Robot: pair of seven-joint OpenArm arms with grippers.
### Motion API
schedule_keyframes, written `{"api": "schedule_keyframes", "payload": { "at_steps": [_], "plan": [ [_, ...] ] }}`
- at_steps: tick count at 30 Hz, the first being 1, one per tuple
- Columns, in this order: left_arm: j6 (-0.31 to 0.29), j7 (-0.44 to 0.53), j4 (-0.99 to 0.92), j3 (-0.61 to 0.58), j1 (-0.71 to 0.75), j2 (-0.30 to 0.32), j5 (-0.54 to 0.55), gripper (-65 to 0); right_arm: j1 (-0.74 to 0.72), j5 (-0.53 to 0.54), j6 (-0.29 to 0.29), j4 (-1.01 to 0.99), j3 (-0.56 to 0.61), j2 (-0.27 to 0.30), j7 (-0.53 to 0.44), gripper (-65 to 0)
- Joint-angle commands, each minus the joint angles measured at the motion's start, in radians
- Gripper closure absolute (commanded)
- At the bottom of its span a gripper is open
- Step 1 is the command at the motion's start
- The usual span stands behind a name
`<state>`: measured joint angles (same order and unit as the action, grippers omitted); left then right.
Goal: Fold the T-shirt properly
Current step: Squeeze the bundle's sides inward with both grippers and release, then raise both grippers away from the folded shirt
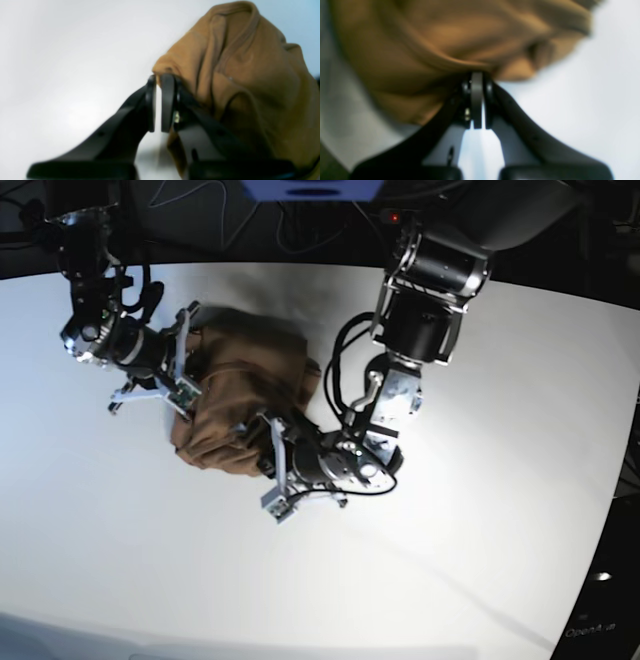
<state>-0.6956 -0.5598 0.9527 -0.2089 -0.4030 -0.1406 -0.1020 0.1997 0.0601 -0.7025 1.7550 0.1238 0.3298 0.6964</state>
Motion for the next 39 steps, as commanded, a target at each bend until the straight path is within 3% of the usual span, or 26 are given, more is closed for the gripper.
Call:
{"api": "schedule_keyframes", "payload": {
  "at_steps": [1,6,19,26,29,33,39],
  "plan": [
    [-0.003,0.019,0.018,-0.001,-0.024,-0.001,0.015,-4.1,-0.012,0.010,0.004,0.016,-0.014,0.016,-0.022,-0.1],
    [-0.003,0.005,0.079,-0.001,0.019,0.049,0.015,-4.1,-0.026,0.010,0.004,0.015,-0.020,0.038,-0.024,-0.1],
    [-0.003,-0.306,0.610,0.032,0.269,0.223,0.017,-4.1,-0.003,0.011,0.004,0.009,-0.036,0.039,-0.016,-0.1],
    [-0.003,-0.380,0.826,0.191,0.470,0.356,0.015,-4.1,0.093,0.011,0.004,0.009,-0.187,0.073,-0.033,-0.1],
    [-0.003,-0.385,0.891,0.274,0.563,0.408,0.015,-4.1,0.160,0.011,0.004,0.023,-0.253,0.082,-0.090,-0.1],
    [-0.003,-0.420,0.963,0.421,0.689,0.421,0.009,-4.1,0.295,0.011,0.004,0.093,-0.333,0.075,-0.148,-0.1],
    [-0.003,-0.415,0.992,0.572,0.840,0.418,0.009,-4.1,0.450,0.011,0.004,0.128,-0.392,0.016,-0.258,-0.1]
  ]
}}
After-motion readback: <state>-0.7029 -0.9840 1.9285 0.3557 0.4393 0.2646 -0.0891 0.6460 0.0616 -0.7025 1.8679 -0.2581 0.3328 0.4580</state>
